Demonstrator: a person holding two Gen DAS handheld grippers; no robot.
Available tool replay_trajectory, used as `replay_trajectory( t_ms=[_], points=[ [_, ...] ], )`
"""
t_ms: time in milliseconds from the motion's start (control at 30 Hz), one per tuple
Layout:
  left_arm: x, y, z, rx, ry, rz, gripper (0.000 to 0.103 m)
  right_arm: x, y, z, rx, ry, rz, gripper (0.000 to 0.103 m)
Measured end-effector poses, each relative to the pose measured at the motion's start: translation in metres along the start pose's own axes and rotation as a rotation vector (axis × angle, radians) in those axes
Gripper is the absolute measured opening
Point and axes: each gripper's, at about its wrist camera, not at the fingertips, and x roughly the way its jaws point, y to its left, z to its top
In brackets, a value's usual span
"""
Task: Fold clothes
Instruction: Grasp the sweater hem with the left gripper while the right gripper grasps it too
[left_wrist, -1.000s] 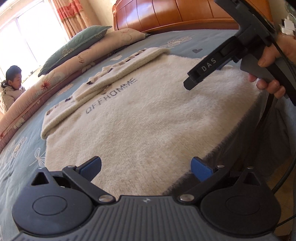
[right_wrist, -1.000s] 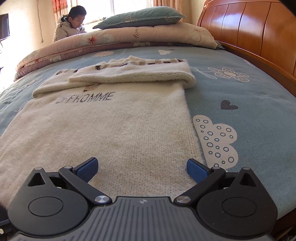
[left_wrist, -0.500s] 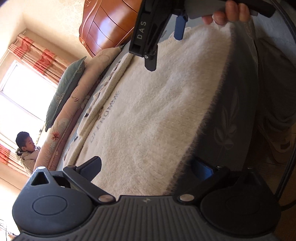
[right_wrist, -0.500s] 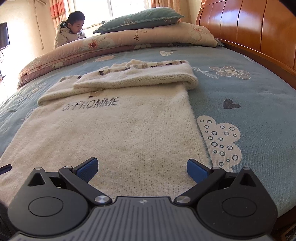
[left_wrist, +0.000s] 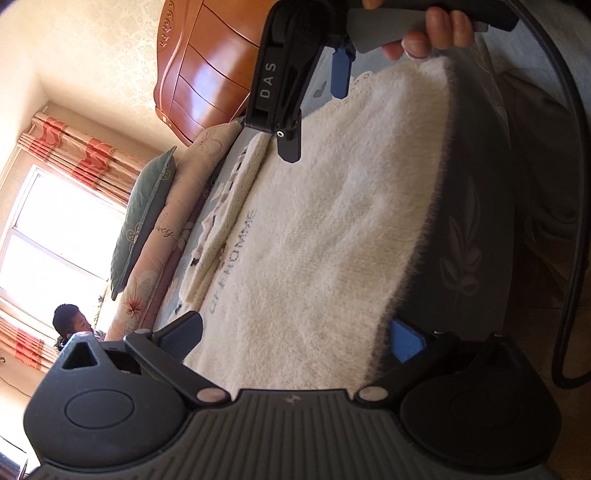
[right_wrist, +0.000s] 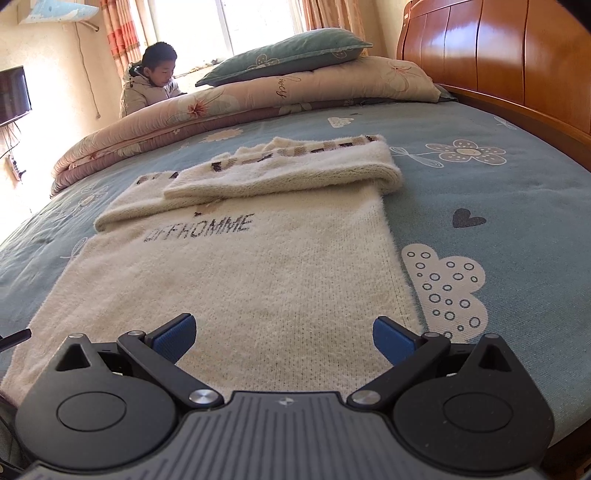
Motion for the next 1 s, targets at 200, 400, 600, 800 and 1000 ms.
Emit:
replay_trajectory(
  t_ms=[200,400,600,800,1000],
  points=[
    [-0.001,0.013,-0.003,-0.076,0.006,0.018,0.102,-0.012,0.017,-0.002,-0.093,-0.054,0.09,0.103],
    [0.0,0.019,-0.015,-0.133,0.034,0.027,0.102,-0.033,0.06,-0.02,-0.381,-0.125,0.243,0.103],
    [-0.004,0.037,-0.028,-0.218,0.057,0.04,0.102,-0.045,0.104,-0.052,-0.68,-0.114,0.324,0.103],
    [-0.007,0.048,-0.03,-0.261,0.04,0.047,0.102,-0.033,0.135,-0.081,-0.89,-0.111,0.204,0.103],
    [-0.009,0.044,-0.036,-0.254,0.036,0.048,0.102,-0.024,0.138,-0.085,-0.931,-0.161,0.026,0.103]
  ],
)
